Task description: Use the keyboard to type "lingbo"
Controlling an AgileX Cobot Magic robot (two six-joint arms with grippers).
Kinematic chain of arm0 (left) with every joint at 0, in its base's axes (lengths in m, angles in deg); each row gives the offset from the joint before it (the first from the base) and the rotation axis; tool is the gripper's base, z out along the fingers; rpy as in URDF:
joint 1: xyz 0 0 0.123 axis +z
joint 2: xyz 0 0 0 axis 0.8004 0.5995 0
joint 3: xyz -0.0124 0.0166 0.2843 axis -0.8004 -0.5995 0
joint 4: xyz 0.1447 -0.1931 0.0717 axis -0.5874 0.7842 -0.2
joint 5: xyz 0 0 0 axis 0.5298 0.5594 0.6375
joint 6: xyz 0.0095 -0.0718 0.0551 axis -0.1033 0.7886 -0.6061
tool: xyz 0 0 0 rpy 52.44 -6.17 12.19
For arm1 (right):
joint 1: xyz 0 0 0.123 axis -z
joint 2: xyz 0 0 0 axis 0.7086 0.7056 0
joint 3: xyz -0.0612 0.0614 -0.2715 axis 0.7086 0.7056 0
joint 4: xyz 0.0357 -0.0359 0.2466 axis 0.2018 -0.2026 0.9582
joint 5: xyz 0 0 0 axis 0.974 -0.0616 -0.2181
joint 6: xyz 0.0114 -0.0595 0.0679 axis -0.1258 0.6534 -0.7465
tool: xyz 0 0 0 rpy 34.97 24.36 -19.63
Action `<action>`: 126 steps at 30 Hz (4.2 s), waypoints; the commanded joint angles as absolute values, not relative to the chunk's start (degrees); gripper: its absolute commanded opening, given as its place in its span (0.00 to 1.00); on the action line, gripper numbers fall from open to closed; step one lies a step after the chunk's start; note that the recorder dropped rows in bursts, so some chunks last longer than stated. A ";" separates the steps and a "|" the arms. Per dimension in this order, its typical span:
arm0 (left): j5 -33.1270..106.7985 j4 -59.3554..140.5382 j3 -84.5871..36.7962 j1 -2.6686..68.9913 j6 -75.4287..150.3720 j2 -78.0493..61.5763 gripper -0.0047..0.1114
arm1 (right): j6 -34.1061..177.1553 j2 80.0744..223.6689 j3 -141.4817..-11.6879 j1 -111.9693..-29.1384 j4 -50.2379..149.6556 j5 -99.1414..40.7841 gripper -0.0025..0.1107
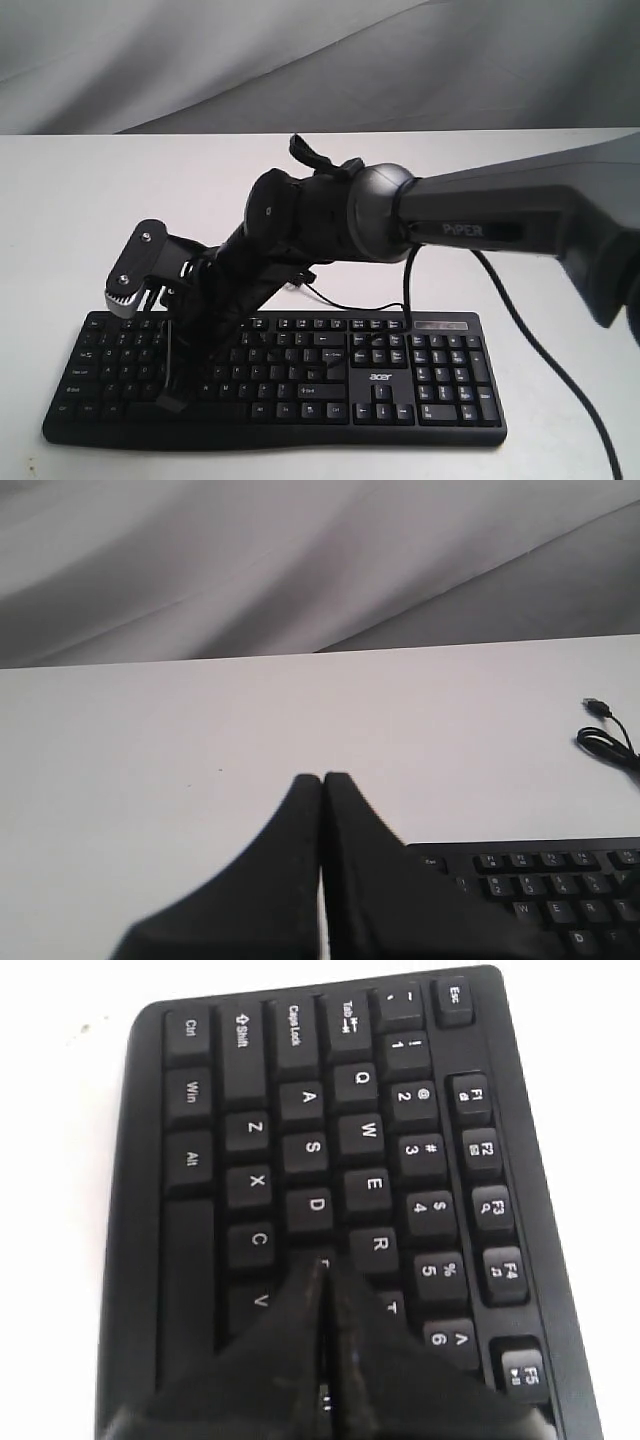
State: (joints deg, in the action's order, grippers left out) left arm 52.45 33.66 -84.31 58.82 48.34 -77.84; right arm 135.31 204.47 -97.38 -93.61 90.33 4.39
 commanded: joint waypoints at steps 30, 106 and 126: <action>52.06 33.88 -84.59 58.88 48.46 -78.05 0.04 | 134.40 207.60 -98.82 -93.68 89.78 5.92 0.02; 52.06 33.88 -84.59 58.88 48.46 -78.05 0.04 | 128.94 198.50 -88.30 -87.42 84.68 6.47 0.02; 52.06 33.88 -84.59 58.88 48.46 -78.05 0.04 | 129.45 199.78 -87.35 -86.99 84.94 4.71 0.02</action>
State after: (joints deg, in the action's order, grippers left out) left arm 52.45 33.66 -84.31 58.82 48.34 -77.84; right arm 128.88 199.86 -87.47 -87.40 84.67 5.12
